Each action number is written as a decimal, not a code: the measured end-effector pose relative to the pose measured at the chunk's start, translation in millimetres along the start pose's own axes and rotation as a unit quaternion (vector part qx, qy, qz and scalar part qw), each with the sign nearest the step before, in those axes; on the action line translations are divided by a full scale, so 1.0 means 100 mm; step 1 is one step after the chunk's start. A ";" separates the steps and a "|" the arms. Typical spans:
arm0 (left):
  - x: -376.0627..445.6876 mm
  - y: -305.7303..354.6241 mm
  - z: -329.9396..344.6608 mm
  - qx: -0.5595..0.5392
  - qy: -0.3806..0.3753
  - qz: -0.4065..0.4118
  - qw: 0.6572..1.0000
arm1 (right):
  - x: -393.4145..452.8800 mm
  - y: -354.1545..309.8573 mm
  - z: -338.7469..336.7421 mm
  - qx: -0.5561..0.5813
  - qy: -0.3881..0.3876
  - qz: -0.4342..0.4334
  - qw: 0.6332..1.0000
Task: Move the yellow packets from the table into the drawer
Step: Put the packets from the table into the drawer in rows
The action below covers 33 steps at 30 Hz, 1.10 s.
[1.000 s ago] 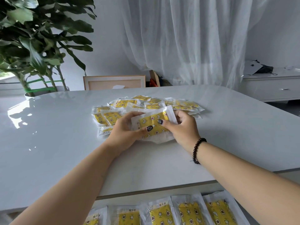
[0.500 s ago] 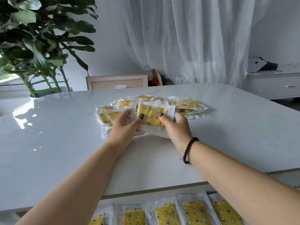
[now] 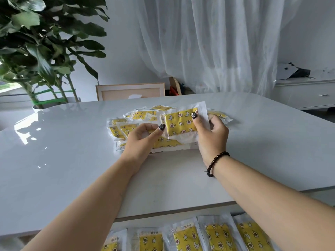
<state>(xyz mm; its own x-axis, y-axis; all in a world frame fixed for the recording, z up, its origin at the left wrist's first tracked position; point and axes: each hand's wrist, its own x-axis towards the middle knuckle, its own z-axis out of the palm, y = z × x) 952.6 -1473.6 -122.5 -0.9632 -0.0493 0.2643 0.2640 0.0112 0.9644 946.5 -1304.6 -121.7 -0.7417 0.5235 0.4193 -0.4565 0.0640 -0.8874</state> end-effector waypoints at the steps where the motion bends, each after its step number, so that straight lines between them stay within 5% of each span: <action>1: 0.00 0.00 0.00 0.002 0.002 0.003 1.000 | 0.02 -0.03 -0.02 -0.001 -0.013 -0.018 1.000; 5: -0.01 0.02 0.00 -0.018 -0.018 0.013 1.000 | 0.19 -0.28 -0.09 -0.056 -0.113 -0.100 0.987; 9: -0.04 0.04 0.02 -0.017 -0.054 0.027 0.998 | 0.37 -0.59 -0.14 -0.234 -0.282 -0.201 0.909; 14: -0.06 0.02 0.03 0.064 -0.084 0.073 0.992 | 0.33 -0.63 -0.02 -0.275 -0.375 -0.193 0.864; 19: -0.05 0.00 0.01 0.045 -0.094 0.052 0.993 | 0.31 -0.49 -0.01 -0.192 -0.338 -0.168 0.906; 22: 0.00 -0.02 -0.02 0.016 -0.024 0.033 0.999 | 0.40 -0.43 -0.15 -0.097 -0.295 -0.053 0.949; 27: 0.07 -0.05 -0.06 -0.032 0.034 0.010 0.999 | 0.14 -0.06 -0.23 -0.084 -0.347 0.115 0.927; 33: 0.04 -0.03 -0.03 -0.036 0.044 0.021 0.998 | 0.08 0.04 -0.18 0.027 -0.218 0.154 0.963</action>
<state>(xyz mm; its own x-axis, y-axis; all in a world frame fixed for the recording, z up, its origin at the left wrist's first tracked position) 948.4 -1477.3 -123.9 -0.9442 -0.1373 0.2995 0.3093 -0.0567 0.9493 948.0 -1285.2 -125.3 -0.9766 0.1032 0.1888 -0.1980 -0.0876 -0.9763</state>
